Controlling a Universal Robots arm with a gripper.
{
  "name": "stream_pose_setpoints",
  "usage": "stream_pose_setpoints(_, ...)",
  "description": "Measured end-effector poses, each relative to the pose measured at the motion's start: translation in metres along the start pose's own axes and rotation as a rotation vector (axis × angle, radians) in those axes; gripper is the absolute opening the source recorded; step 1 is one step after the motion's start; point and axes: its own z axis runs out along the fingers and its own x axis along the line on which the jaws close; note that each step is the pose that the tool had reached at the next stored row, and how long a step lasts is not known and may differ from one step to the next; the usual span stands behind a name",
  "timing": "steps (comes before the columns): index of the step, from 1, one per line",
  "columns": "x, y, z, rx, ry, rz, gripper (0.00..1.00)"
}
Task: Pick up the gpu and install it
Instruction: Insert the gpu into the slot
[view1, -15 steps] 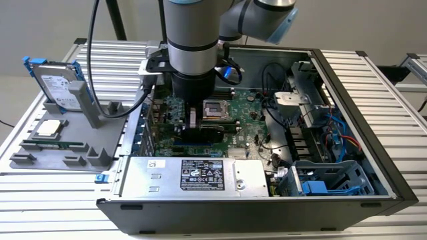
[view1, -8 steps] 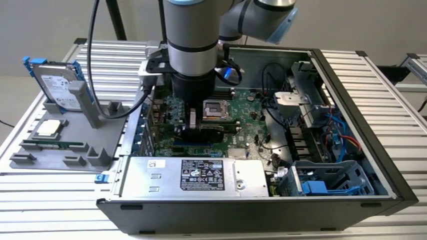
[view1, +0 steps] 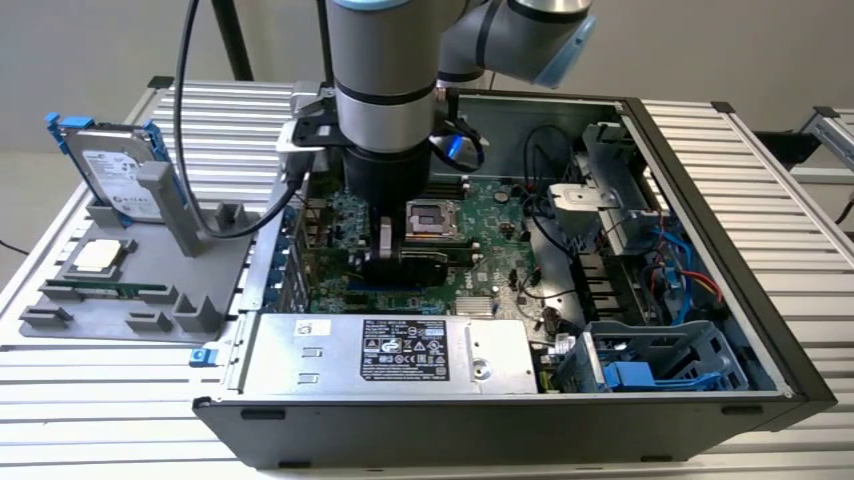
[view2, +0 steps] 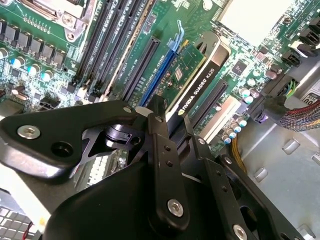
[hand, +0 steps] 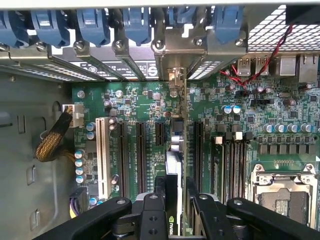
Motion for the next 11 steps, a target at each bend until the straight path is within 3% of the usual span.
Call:
stream_pose_setpoints(4, -0.0034, 0.0001, 0.0001, 0.0001, -0.0004, 0.0, 0.0)
stream_pose_setpoints(11, -0.0035, 0.0001, 0.0012, 0.0001, 0.0002, 0.0, 0.0)
